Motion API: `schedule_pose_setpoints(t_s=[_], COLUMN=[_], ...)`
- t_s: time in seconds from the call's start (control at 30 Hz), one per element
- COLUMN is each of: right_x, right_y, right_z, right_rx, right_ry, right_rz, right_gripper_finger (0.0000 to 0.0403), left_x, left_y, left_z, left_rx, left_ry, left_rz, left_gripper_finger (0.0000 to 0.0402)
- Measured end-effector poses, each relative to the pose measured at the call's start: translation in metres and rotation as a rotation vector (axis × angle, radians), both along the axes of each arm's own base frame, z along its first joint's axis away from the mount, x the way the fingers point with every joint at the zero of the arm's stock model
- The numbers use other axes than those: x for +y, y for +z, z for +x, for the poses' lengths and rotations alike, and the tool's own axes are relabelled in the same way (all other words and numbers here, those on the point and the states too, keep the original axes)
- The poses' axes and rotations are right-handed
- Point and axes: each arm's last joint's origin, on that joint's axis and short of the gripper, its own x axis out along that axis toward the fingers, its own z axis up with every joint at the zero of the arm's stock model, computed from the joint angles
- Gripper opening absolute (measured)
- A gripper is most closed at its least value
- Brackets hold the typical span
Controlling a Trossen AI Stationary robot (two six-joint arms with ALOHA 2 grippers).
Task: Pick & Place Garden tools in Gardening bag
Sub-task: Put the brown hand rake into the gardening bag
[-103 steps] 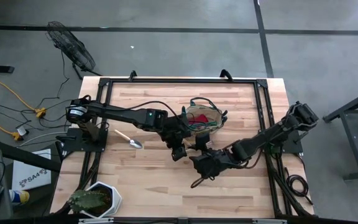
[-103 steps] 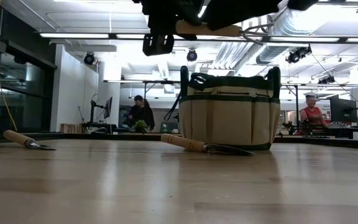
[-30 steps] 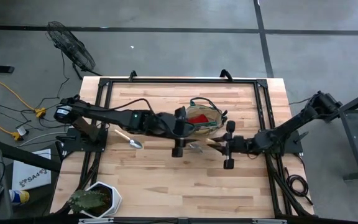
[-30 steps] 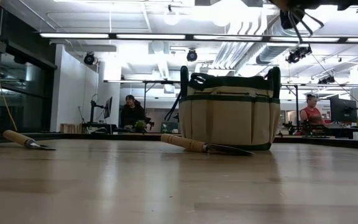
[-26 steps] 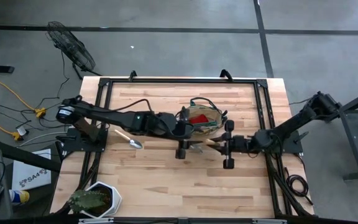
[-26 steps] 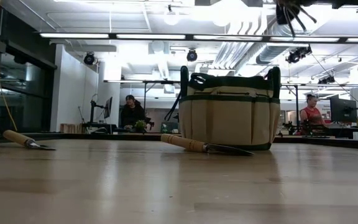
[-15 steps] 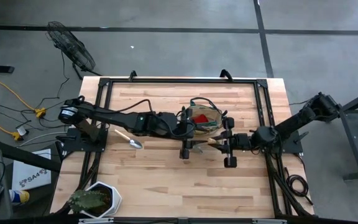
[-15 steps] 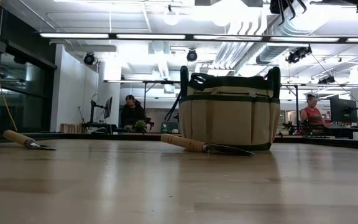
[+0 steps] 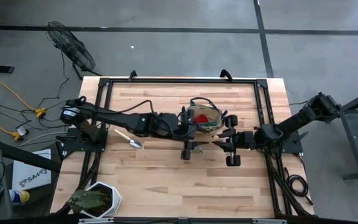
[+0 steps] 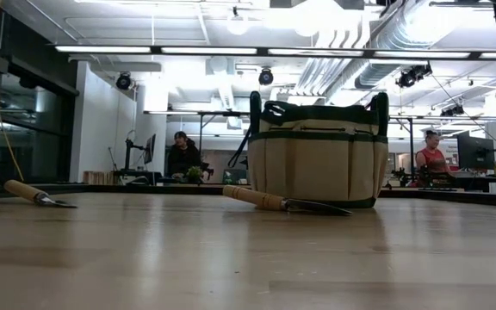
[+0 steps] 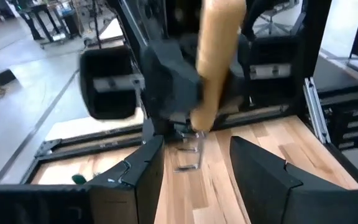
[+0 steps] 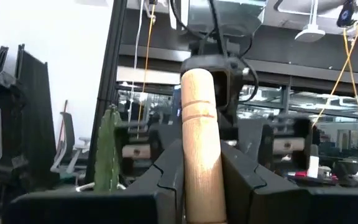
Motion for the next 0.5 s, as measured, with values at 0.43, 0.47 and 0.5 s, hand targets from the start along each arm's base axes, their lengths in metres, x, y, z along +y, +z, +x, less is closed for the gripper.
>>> schedule_pose_setpoints(t_s=[0.43, 0.47, 0.5], right_x=[-0.011, -0.01, -0.01], right_y=[0.009, 0.008, 0.007], right_z=[0.0, 0.001, 0.001], right_rx=[-0.124, -0.128, -0.128], right_ry=[0.052, 0.062, 0.067], right_rz=[0.009, 0.005, 0.002], right_gripper_finger=[0.0056, 0.0056, 0.0056], left_x=[-0.004, -0.003, -0.003], left_y=[-0.014, -0.015, -0.018], left_z=[0.022, 0.024, 0.024], left_rx=[-0.091, -0.102, -0.09], left_ry=[-0.002, 0.012, 0.019], left_rz=[-0.017, -0.017, -0.014], left_gripper_finger=[0.0177, 0.0177, 0.0177])
